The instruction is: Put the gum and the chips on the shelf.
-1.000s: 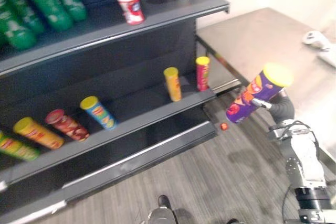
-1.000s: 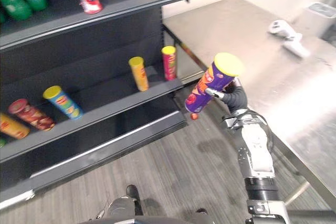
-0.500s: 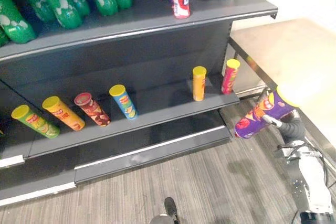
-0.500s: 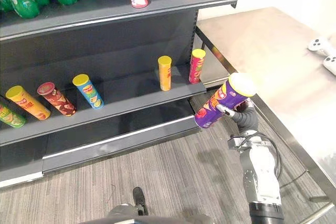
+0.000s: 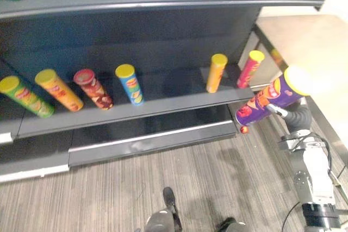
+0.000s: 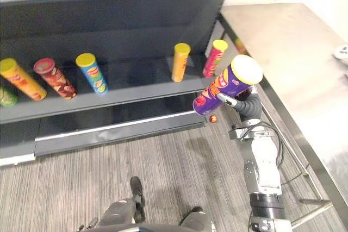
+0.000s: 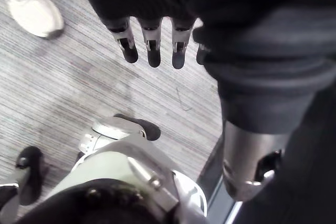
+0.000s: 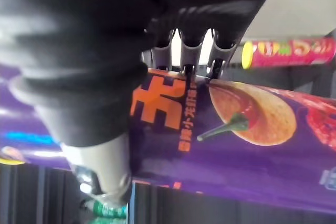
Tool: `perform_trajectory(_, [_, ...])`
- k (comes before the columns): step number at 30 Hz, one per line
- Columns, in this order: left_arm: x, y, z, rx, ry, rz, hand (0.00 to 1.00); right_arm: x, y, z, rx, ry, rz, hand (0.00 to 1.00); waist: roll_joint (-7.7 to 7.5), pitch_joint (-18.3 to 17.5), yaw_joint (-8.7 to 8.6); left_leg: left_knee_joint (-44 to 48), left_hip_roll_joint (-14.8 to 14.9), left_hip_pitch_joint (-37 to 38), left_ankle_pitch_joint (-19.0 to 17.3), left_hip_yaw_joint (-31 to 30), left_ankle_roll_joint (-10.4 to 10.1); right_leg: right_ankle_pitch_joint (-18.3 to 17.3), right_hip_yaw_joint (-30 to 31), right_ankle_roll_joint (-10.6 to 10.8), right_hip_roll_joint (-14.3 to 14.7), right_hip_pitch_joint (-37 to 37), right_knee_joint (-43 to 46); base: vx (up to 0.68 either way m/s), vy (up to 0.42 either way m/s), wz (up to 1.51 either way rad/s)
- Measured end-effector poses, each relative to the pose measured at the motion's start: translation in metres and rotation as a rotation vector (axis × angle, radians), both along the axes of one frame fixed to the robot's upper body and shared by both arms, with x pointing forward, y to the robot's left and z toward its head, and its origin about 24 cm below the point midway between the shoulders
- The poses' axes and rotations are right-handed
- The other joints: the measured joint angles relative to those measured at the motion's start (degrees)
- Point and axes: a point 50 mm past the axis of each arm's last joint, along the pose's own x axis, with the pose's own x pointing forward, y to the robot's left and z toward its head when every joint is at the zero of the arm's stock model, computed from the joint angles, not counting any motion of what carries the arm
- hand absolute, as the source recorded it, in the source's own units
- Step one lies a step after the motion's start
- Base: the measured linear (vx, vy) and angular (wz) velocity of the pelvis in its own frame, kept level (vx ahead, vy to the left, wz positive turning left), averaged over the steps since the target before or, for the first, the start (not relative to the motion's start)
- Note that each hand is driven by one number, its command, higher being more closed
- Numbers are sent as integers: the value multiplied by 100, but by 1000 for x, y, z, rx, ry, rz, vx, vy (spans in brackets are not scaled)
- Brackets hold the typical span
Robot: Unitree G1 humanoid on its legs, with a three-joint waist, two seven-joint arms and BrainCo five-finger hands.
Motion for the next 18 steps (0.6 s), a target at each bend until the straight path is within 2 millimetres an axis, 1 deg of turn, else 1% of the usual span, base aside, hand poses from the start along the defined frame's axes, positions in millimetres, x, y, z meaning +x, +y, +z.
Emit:
perform_trajectory(1, [2, -2, 0, -5, -8, -9, 0, 1, 0, 1, -4, -9, 2, 100, 109, 71, -31, 258, 46, -53, -178, -227, 82, 334, 655, -563, -85, -149, 660, 121, 92, 91])
perform_trajectory(2, [2, -2, 1, -2, -13, -12, 0, 0, 0, 0, -4, -8, -2, 100, 149, 71, -51, 326, 42, -23, -249, -381, 108, 520, 1021, -821, -99, -253, 1006, 148, 156, 119])
perform_trajectory(3, [3, 1, 2, 6, -16, -11, 0, -1, 0, 1, -4, -23, -5, 100, 257, 117, -88, 422, 69, 56, -359, -779, 159, 625, 1599, -862, -62, -492, 1609, 161, 96, 104])
perform_trajectory(4, [7, 2, 3, 12, -20, -14, 0, -1, 0, 2, -2, -37, -6, 100, 258, 119, -99, 455, 80, 59, -392, -944, 180, 321, 1829, -568, 82, -559, 1684, 243, 72, 121])
perform_trajectory(5, [11, 6, 3, 22, -20, -14, 0, 1, 2, 6, -12, -63, -4, 100, 248, 121, -76, 490, 85, 59, -423, -1200, 204, -251, 2219, -349, 438, -687, 1490, 192, 16, 108])
perform_trajectory(6, [12, 8, 4, 23, -16, -16, 0, 2, 4, 10, -22, -83, -3, 100, 240, 117, -50, 532, -2, 79, -478, -1419, 215, -387, 2505, -273, 692, -777, 1096, 216, 33, 103])
perform_trajectory(7, [13, 8, 3, 19, -16, -16, 0, 2, 4, 12, -25, -92, -2, 100, 235, 115, -44, 552, -64, 97, -506, -1492, 213, -366, 2645, -234, 755, -813, 888, 144, 24, 104])
perform_trajectory(8, [15, 7, 3, 13, -19, -17, 0, 3, 5, 14, -27, -104, 0, 100, 240, 118, -43, 620, -204, 132, -579, -1703, 215, -292, 2984, -114, 831, -886, 529, 216, 40, 107])
perform_trajectory(9, [17, 4, 3, -2, -28, -21, 0, 2, 5, 15, -27, -108, 1, 100, 231, 111, -51, 731, -322, 147, -667, -1902, 199, -179, 3309, 62, 873, -938, 256, 175, 29, 110])
perform_trajectory(10, [17, 3, 3, -10, -29, -23, 0, 1, 5, 15, -26, -108, 0, 100, 242, 117, -61, 763, -361, 157, -699, -1965, 190, -107, 3430, 180, 890, -941, 121, 169, 15, 103])
perform_trajectory(12, [15, 2, 2, -33, -30, 9, 0, 1, 5, 15, -24, -108, -1, 100, 210, 90, -69, 774, -490, 214, -764, -2142, 160, 119, 3465, 544, 887, -904, -281, 162, -77, 94])
perform_trajectory(13, [13, 2, 1, -32, -24, 15, 0, 1, 6, 17, -25, -114, 5, 100, 202, 84, -42, 762, -514, 255, -803, -2204, 108, 154, 3345, 573, 943, -816, -552, 196, -137, 68])
perform_trajectory(14, [12, 2, 1, -33, -20, 16, 0, 1, 6, 17, -25, -117, 8, 100, 198, 74, -30, 765, -512, 268, -835, -2218, 76, 176, 3291, 540, 998, -771, -687, 227, -210, 47])
perform_trajectory(15, [9, 0, 0, -39, -13, 20, 0, 2, 7, 20, -22, -129, 12, 100, 175, 28, -22, 835, -512, 241, -916, -2255, -35, 240, 3172, 452, 1134, -656, -998, 174, -187, 25])
perform_trajectory(16, [7, -1, 0, -41, -10, 23, 0, 2, 8, 22, -20, -134, 15, 100, 152, 9, -20, 882, -521, 231, -966, -2260, -94, 373, 3132, 356, 1181, -595, -1109, 209, -248, 21])
perform_trajectory(17, [6, -2, -1, -44, -6, 28, 0, 1, 7, 23, -20, -140, 13, 100, 186, -38, -34, 986, -501, 153, -1056, -2283, -145, 550, 3084, 412, 1238, -487, -1250, 185, -203, 7])
perform_trajectory(18, [6, -11, -3, -70, -9, 43, 0, 1, 7, 24, -16, -140, 10, 100, 325, -130, -66, 1046, -355, 81, -1143, -2259, -256, 573, 2990, 371, 1373, -477, -1325, 238, -227, 9])
